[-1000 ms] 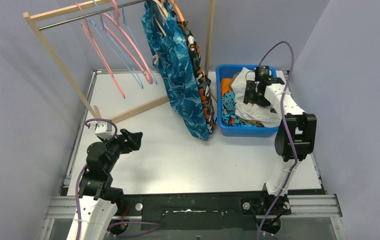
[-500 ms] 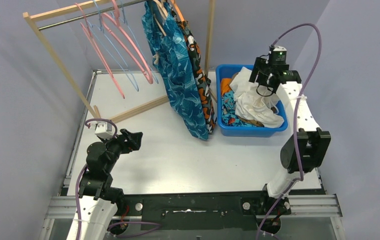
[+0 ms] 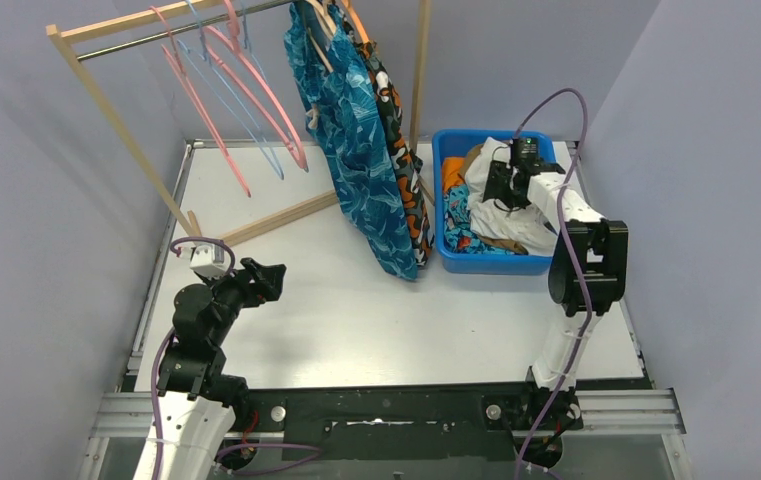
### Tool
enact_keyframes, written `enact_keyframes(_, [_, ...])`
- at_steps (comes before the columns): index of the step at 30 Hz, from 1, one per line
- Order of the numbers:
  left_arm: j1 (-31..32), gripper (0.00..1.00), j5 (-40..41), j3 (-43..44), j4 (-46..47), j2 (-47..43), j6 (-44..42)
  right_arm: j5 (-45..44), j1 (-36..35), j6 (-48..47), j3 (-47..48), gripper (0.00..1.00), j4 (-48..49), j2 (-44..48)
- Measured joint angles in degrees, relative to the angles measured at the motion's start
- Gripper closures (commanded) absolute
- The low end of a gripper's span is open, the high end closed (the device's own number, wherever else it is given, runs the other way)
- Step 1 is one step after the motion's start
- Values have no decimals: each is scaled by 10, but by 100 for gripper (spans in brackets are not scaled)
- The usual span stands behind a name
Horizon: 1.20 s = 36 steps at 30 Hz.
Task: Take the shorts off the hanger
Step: Place the shorts in the basket, then pick up the hanger from the clothes rod.
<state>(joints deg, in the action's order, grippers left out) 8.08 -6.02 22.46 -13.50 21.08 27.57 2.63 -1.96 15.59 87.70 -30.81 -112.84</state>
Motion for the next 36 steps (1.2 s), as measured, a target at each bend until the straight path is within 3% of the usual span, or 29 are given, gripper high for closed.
enact_keyframes(7, [0,20,0,0,0,0,0,0,0,-18,2,29,-31,70])
enact_keyframes(15, [0,20,0,0,0,0,0,30,-16,-24,-160,20,94,347])
enact_keyframes(17, [0,20,-1,0,0,0,0,49,-19,-17,-200,3,133,399])
enact_keyframes(25, [0,20,-3,0,0,4,0,107,-17,60,-388,2,249,515])
enact_keyframes(36, [0,20,-4,0,0,8,0,266,-16,119,-430,2,336,567])
